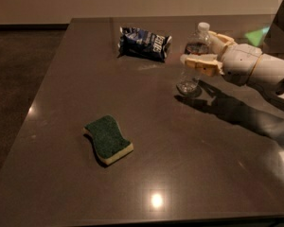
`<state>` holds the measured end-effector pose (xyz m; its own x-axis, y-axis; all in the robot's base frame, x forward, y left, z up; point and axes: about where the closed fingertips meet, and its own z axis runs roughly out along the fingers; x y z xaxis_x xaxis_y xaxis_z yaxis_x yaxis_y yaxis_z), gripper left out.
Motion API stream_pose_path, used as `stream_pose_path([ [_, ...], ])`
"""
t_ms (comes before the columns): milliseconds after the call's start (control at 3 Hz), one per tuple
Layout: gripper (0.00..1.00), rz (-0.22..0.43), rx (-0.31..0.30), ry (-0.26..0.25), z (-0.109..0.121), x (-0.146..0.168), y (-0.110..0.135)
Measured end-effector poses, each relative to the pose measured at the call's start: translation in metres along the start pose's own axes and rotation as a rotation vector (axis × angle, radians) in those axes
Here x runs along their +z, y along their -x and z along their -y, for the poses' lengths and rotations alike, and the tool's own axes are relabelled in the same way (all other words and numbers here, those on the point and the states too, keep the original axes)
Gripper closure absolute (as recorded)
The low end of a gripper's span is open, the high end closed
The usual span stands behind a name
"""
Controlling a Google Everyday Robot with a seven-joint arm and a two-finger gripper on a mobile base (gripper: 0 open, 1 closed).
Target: Place water bottle upright
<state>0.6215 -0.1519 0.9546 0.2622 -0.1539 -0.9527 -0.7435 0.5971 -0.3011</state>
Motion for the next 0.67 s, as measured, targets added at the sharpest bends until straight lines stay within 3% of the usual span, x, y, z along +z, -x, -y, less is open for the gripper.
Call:
stream_pose_path([
  [667, 0.0, 0.001, 0.0, 0.003, -0.001, 0.0015, 0.0006],
])
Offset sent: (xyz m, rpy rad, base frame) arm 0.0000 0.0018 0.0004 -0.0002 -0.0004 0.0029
